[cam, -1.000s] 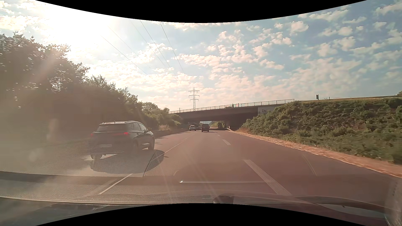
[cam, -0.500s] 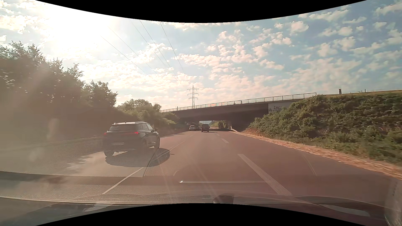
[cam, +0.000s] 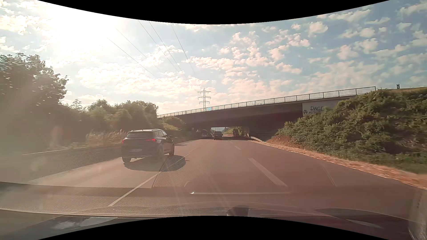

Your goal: Follow the waypoints while adhering to traffic rules and regulations

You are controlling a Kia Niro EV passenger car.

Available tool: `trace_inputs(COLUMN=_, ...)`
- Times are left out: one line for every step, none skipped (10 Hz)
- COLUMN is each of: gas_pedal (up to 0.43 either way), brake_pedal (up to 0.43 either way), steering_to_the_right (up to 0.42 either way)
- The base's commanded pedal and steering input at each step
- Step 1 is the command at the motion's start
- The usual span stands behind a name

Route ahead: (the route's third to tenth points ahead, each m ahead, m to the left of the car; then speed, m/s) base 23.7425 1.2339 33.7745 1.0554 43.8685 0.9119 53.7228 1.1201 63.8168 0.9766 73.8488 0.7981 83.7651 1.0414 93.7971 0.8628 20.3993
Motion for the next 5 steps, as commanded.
trace_inputs(gas_pedal=0.157, brake_pedal=0.0, steering_to_the_right=0.0)
trace_inputs(gas_pedal=0.169, brake_pedal=0.0, steering_to_the_right=0.0)
trace_inputs(gas_pedal=0.169, brake_pedal=0.0, steering_to_the_right=0.0)
trace_inputs(gas_pedal=0.177, brake_pedal=0.0, steering_to_the_right=0.0)
trace_inputs(gas_pedal=0.189, brake_pedal=0.0, steering_to_the_right=0.0)
